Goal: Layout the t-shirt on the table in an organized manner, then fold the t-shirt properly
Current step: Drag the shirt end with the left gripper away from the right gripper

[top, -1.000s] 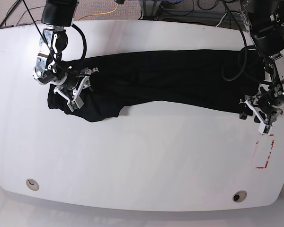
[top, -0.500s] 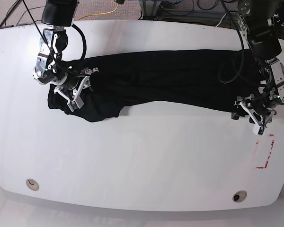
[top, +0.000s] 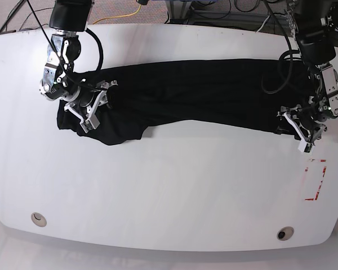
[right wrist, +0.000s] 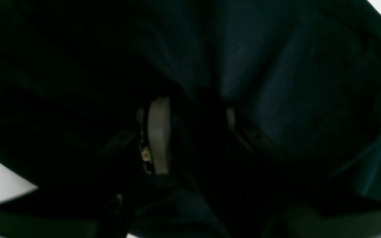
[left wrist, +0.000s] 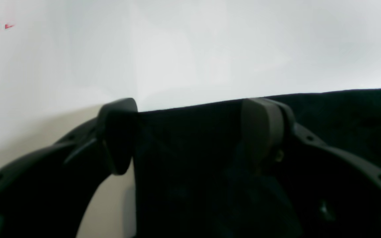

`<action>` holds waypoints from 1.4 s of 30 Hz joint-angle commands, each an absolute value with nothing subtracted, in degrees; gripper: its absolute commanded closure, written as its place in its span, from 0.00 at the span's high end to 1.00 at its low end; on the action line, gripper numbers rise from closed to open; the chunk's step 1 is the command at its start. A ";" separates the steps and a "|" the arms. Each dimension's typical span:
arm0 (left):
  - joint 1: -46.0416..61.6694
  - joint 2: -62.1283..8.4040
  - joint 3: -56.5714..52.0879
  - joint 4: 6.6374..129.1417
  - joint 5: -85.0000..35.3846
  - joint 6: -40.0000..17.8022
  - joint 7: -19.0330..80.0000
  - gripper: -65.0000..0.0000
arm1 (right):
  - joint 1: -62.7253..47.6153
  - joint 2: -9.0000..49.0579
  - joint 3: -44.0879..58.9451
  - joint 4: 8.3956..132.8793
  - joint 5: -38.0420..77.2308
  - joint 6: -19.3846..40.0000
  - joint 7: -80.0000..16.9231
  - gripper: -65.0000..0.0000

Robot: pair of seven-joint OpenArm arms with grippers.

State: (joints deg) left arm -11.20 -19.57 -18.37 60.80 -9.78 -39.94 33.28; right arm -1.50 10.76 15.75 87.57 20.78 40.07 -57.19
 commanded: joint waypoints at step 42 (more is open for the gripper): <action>-10.15 -21.05 -18.77 71.25 -4.09 -40.00 34.68 0.01 | -1.19 11.38 15.96 87.78 19.74 40.00 -58.59 0.30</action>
State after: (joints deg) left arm -9.45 -19.86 -18.46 67.22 -3.46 -40.40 35.75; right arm -1.50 10.81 15.79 87.57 20.78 40.07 -57.21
